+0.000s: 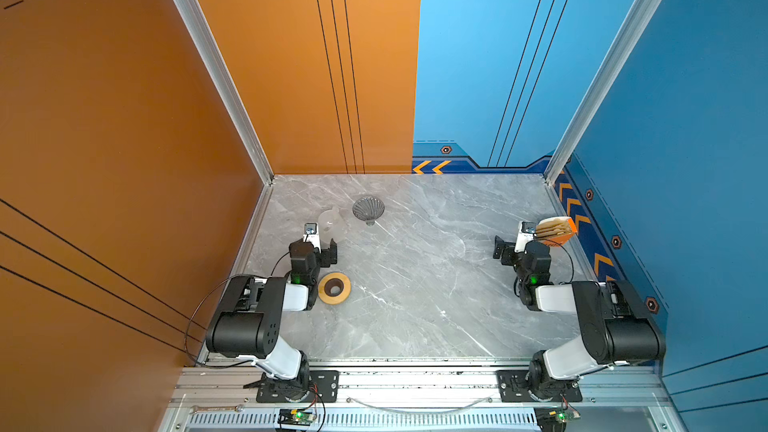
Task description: Place the coffee filter in the dripper
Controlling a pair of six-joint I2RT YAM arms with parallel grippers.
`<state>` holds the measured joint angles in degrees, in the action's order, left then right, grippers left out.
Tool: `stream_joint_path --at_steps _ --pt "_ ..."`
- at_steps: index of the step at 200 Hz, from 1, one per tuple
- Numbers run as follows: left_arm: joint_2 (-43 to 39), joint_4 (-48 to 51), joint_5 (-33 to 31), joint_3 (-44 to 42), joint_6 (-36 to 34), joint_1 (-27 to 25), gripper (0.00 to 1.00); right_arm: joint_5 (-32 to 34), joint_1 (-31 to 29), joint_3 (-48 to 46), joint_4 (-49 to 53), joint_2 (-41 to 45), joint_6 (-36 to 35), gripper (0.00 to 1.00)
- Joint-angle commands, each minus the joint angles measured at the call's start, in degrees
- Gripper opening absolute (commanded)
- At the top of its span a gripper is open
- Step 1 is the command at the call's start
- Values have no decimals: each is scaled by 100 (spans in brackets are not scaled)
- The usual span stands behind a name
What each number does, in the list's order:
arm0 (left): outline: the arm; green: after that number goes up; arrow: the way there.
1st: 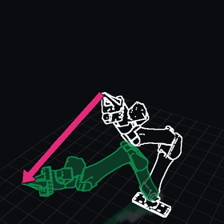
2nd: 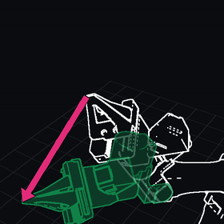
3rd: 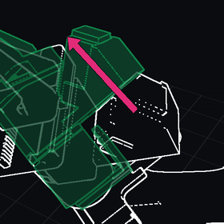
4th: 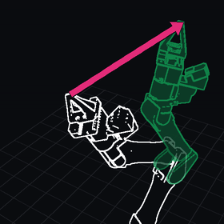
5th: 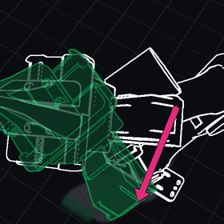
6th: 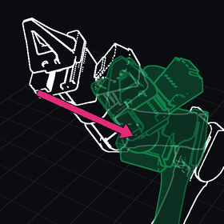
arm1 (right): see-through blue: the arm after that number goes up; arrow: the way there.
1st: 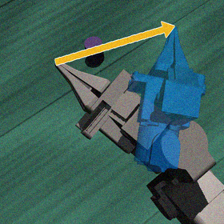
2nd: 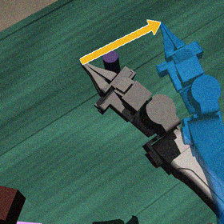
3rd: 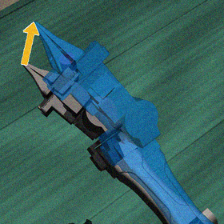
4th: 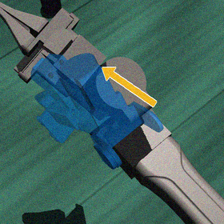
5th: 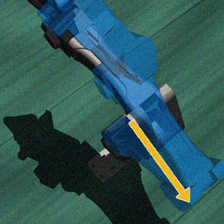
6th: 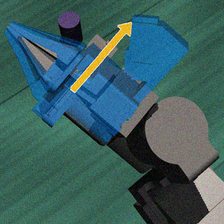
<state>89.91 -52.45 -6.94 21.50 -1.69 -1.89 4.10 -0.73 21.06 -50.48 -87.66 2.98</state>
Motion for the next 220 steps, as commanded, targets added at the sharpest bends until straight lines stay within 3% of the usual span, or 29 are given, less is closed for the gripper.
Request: stream_joint_path --at_steps 1,220 --pt "-66 50 120 43 54 22 98 -70 12 93 100 -24 18 100" --pt "-54 50 231 59 83 86 98 -75 21 103 93 -23 18 100"
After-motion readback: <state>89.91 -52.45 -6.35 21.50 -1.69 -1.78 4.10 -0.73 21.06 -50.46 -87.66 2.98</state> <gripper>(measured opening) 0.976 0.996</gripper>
